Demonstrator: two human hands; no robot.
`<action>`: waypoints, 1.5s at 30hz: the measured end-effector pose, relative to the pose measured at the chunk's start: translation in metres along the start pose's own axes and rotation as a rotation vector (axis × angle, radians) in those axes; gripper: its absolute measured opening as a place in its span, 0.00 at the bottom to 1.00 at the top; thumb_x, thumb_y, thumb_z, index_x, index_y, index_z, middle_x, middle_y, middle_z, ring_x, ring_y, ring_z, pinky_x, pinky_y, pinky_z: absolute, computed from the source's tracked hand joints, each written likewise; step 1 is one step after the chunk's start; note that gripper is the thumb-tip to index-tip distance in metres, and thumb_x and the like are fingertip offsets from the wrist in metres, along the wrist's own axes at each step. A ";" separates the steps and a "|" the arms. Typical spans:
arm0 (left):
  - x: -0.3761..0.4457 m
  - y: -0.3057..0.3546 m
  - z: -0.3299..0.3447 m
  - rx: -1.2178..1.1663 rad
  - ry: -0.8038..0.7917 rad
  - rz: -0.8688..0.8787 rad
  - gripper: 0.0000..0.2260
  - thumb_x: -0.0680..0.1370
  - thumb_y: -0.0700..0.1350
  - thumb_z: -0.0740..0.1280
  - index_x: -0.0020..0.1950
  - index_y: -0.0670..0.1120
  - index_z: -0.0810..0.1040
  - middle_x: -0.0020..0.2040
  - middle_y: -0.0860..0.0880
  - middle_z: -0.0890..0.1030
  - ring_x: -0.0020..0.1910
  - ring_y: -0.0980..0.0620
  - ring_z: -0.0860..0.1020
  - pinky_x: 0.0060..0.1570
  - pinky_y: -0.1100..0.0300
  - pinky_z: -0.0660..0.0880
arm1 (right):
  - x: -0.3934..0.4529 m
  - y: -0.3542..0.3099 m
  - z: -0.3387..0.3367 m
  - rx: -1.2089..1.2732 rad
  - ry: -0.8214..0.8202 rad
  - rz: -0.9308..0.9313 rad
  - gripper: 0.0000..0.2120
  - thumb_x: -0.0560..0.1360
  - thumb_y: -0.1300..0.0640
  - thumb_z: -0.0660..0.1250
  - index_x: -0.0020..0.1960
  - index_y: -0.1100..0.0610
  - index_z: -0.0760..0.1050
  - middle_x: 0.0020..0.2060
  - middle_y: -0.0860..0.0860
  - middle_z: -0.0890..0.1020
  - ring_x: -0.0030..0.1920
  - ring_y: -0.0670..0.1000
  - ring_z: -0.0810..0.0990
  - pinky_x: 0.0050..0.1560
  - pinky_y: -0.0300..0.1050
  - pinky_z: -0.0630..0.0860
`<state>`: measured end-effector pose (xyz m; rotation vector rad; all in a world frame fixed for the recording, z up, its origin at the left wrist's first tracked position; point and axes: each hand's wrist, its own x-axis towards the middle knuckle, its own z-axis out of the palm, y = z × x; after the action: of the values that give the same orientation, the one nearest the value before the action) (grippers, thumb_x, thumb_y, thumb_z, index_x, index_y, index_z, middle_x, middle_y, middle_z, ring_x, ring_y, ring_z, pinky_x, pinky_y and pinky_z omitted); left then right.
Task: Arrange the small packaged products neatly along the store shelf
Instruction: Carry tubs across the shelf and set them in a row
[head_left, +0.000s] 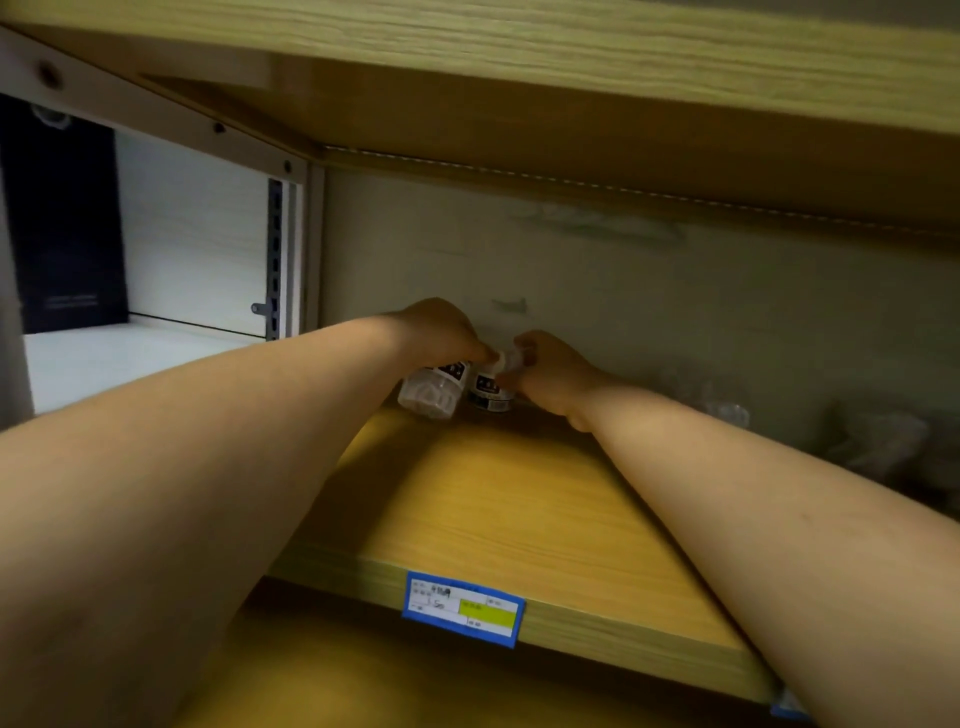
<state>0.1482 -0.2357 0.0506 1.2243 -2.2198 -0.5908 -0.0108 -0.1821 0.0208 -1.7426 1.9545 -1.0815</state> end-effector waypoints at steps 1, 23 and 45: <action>0.000 0.000 0.000 0.003 0.005 0.004 0.18 0.73 0.54 0.75 0.56 0.42 0.83 0.53 0.45 0.83 0.51 0.49 0.81 0.53 0.53 0.79 | 0.000 0.000 0.000 -0.005 -0.001 0.006 0.33 0.77 0.58 0.72 0.79 0.58 0.63 0.72 0.55 0.73 0.72 0.57 0.72 0.60 0.45 0.69; -0.033 0.025 -0.011 -1.199 0.138 -0.222 0.11 0.81 0.54 0.65 0.52 0.47 0.80 0.48 0.47 0.82 0.42 0.50 0.81 0.48 0.55 0.80 | -0.061 -0.033 -0.017 0.433 0.022 -0.008 0.26 0.79 0.49 0.71 0.72 0.57 0.69 0.59 0.55 0.82 0.51 0.53 0.86 0.56 0.50 0.84; -0.076 0.004 -0.008 -0.691 -0.263 0.064 0.15 0.77 0.40 0.72 0.64 0.44 0.77 0.60 0.43 0.83 0.61 0.47 0.81 0.63 0.54 0.76 | -0.067 -0.035 -0.037 0.362 0.153 -0.058 0.23 0.72 0.49 0.78 0.64 0.56 0.80 0.58 0.52 0.84 0.59 0.52 0.82 0.63 0.48 0.77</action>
<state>0.1847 -0.1694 0.0416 0.7391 -1.9637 -1.4089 0.0037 -0.1056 0.0527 -1.5652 1.6653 -1.5197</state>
